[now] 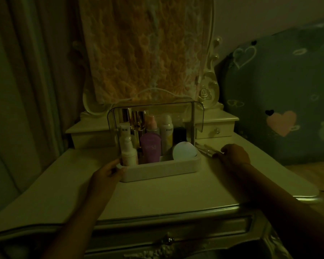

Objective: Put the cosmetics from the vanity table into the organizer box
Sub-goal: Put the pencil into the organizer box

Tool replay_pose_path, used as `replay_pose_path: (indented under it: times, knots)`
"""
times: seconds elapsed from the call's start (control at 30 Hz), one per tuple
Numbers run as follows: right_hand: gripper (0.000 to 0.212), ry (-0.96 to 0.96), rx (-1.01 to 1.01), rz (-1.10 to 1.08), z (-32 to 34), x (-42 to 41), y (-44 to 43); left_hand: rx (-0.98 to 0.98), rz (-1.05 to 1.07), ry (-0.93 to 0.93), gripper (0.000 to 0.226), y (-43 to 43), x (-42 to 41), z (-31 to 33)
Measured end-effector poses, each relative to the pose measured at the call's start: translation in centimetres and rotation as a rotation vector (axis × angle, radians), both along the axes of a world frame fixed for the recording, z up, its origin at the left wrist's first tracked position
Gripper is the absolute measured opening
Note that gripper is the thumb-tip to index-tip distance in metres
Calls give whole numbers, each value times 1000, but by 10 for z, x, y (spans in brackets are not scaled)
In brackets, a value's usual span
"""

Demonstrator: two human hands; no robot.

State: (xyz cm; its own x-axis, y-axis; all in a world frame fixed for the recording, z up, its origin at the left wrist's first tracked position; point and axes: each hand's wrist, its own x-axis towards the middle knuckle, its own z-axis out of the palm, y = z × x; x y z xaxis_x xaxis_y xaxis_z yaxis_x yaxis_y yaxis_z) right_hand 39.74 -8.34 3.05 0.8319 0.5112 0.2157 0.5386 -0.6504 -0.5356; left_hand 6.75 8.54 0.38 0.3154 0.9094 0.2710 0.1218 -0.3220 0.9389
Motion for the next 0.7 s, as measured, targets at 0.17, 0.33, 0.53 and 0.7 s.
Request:
replay_pose_path:
  times: [0.17, 0.33, 0.53, 0.7]
  knots:
    - [27, 24, 69, 15, 6, -7, -11, -5, -1, -20, 44, -3, 2, 2]
    - [28, 91, 245, 110, 11, -20, -25, 2, 2, -23, 45, -5, 2, 4]
    - [25, 194, 409, 298, 8, -48, -50, 2, -9, -27, 45, -6, 0, 4]
    - [14, 307, 488, 427, 12, -83, -41, -18, -5, -37, 45, -7, 2, 6]
